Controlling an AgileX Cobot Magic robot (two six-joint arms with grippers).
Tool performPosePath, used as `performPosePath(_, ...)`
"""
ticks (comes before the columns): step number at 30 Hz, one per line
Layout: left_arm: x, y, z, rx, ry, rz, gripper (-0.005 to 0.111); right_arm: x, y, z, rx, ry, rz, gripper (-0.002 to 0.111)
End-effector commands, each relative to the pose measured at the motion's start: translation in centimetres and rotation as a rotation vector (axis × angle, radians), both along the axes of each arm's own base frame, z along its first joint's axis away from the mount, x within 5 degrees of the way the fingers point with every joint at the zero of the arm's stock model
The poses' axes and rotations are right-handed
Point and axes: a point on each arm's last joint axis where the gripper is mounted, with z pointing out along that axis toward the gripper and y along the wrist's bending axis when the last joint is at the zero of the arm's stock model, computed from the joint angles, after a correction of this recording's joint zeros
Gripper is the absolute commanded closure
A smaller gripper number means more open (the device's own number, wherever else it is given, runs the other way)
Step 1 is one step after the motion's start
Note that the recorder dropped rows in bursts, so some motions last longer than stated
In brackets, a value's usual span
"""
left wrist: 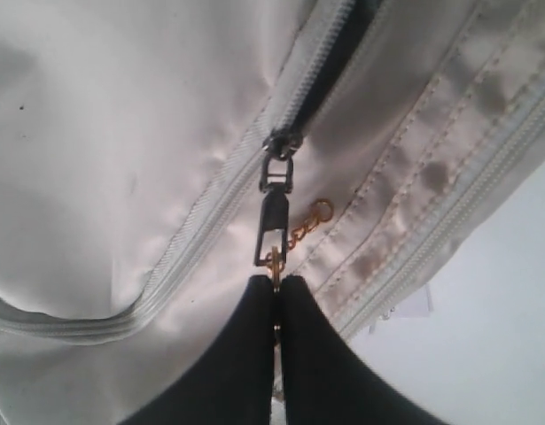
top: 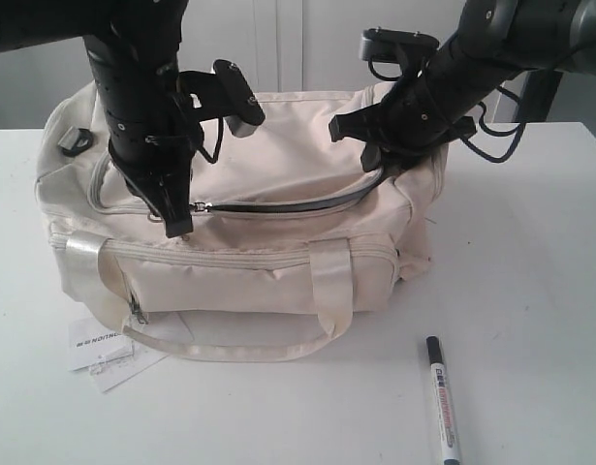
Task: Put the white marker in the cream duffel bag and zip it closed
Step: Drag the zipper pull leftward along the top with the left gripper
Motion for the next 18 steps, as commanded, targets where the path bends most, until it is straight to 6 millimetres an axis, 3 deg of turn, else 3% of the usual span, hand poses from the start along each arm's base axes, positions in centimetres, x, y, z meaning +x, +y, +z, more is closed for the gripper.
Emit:
performPosePath(1, -0.6, 1.5, 0.5, 0.047, 0.064, 0.051, 0.107, 0.2, -0.8, 0.4, -0.05, -0.045, 0.008, 0.108)
performPosePath(11, -0.3, 2.5, 0.5, 0.052, 0.06, 0.077, 0.107, 0.1, -0.8, 0.8, -0.058, -0.054, 0.01, 0.108)
performPosePath(18, -0.4, 3.4, -0.9, 0.075, 0.114, 0.086, 0.107, 0.0, -0.9, 1.1, -0.065, -0.062, 0.012, 0.108)
